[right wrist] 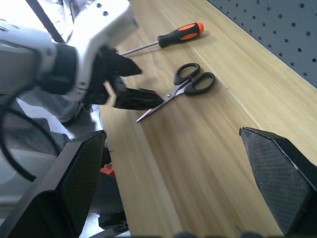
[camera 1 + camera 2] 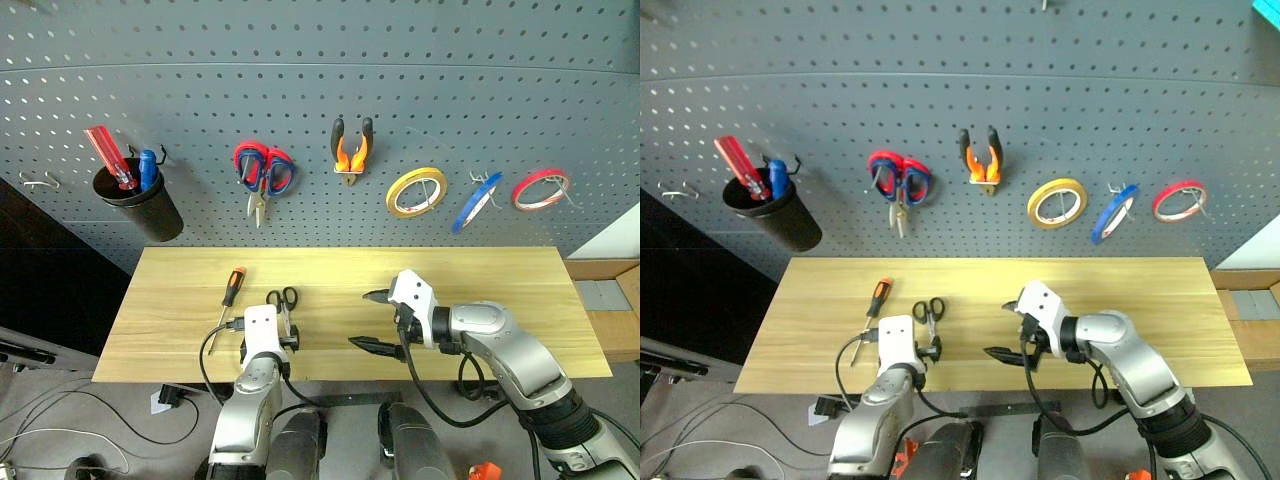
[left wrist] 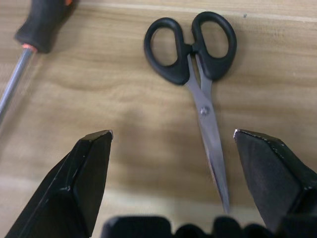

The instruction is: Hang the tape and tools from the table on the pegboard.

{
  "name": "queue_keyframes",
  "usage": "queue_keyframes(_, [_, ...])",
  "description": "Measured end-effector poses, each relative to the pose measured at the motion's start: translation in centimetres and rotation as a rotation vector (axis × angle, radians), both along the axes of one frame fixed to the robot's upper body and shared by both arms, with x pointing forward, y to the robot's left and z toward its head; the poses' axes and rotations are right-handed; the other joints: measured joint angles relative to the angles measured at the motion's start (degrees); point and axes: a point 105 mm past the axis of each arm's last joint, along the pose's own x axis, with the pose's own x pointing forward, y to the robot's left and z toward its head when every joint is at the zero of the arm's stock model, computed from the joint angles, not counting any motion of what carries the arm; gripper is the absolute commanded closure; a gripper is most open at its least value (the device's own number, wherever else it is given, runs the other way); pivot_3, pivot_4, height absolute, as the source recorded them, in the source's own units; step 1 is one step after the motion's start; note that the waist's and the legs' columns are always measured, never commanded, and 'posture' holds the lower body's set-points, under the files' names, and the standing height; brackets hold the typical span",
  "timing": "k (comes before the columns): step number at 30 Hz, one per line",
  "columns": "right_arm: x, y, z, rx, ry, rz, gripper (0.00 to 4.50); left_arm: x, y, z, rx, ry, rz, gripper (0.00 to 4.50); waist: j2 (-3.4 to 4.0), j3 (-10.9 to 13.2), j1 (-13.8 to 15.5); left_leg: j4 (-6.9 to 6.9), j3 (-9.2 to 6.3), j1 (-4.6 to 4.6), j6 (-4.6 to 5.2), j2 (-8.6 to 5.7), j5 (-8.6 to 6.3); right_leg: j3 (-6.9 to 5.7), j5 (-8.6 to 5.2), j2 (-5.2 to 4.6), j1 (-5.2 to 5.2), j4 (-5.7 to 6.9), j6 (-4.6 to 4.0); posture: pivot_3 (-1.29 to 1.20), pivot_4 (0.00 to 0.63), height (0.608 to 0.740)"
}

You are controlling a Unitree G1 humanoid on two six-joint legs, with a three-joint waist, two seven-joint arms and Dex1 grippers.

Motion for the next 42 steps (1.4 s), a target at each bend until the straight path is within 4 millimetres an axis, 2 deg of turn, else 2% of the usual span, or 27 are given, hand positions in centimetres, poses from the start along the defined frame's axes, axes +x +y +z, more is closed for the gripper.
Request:
queue_keyframes(5, [0.0,-0.1,0.0,-0.002,0.001,-0.001,0.03,1.6,-0.4,-0.7,0.002,0.004,-0.01,0.27,-0.02,0.01,-0.04,0.0,0.0,0.0,0.0,0.0,0.0,0.0,0.01,0.0,0.0,0.01,0.01,-0.09,0.263,0.74])
queue_keyframes(12, [-0.1,0.0,0.1,-0.006,0.006,-0.006,0.03,4.3,0.2,-0.5,-0.026,-0.015,0.104,0.27,-0.03,0.01,-0.13,0.09,0.02,0.03,-0.01,0.0,0.01,0.0,0.05,0.0,0.04,0.02,0.07,-0.13,0.268,0.74])
queue_keyframes(15, [-0.2,0.0,0.1,-0.008,0.012,-0.008,0.0,4.3,0.4,-0.6,-0.033,-0.012,0.135,0.81,-0.03,0.0,-0.38,0.08,0.03,0.06,-0.01,0.0,0.0,0.01,0.05,0.0,0.05,0.05,0.07,-0.13,0.269,0.74])
queue_keyframes(25, [0.1,0.1,0.6,-0.009,-0.003,-0.004,0.0,3.9,0.6,-0.8,-0.036,0.015,0.163,4.3,-0.03,0.0,-1.6,0.08,0.03,0.11,-0.01,0.0,0.0,0.02,0.05,0.0,0.1,0.07,0.08,-0.11,0.269,0.74])
queue_keyframes(32, [0.4,0.2,0.7,-0.008,-0.008,-0.005,0.0,3.7,0.3,-0.7,-0.039,-0.005,0.119,4.38,-0.03,0.0,-1.62,0.08,0.04,0.09,-0.01,-0.01,0.0,0.02,0.05,0.0,0.09,0.07,0.07,-0.1,0.266,0.74])
queue_keyframes(36, [0.7,0.7,1.6,0.009,-0.028,0.013,0.0,2.5,-2.9,-0.6,-0.024,-0.063,-0.148,4.38,-0.04,0.01,-1.55,0.06,0.02,0.04,-0.01,-0.01,0.01,0.02,0.06,0.0,0.03,0.07,0.06,-0.09,0.264,0.74])
queue_keyframes(38, [0.8,1.1,2.4,0.032,-0.04,0.027,0.0,1.8,-3.6,-0.2,-0.018,-0.102,-0.247,4.38,-0.07,0.03,-1.61,0.04,0.02,0.04,-0.01,0.01,0.0,0.03,0.06,0.0,0.0,0.07,0.06,-0.08,0.264,0.74])
queue_keyframes(42, [0.8,1.0,2.9,0.038,-0.038,0.039,0.0,0.2,-1.7,1.6,0.032,-0.206,-0.364,4.38,-0.08,0.03,-1.75,-0.03,0.02,0.03,0.0,0.04,0.0,0.06,0.05,0.01,-0.05,0.04,0.04,-0.08,0.263,0.74])
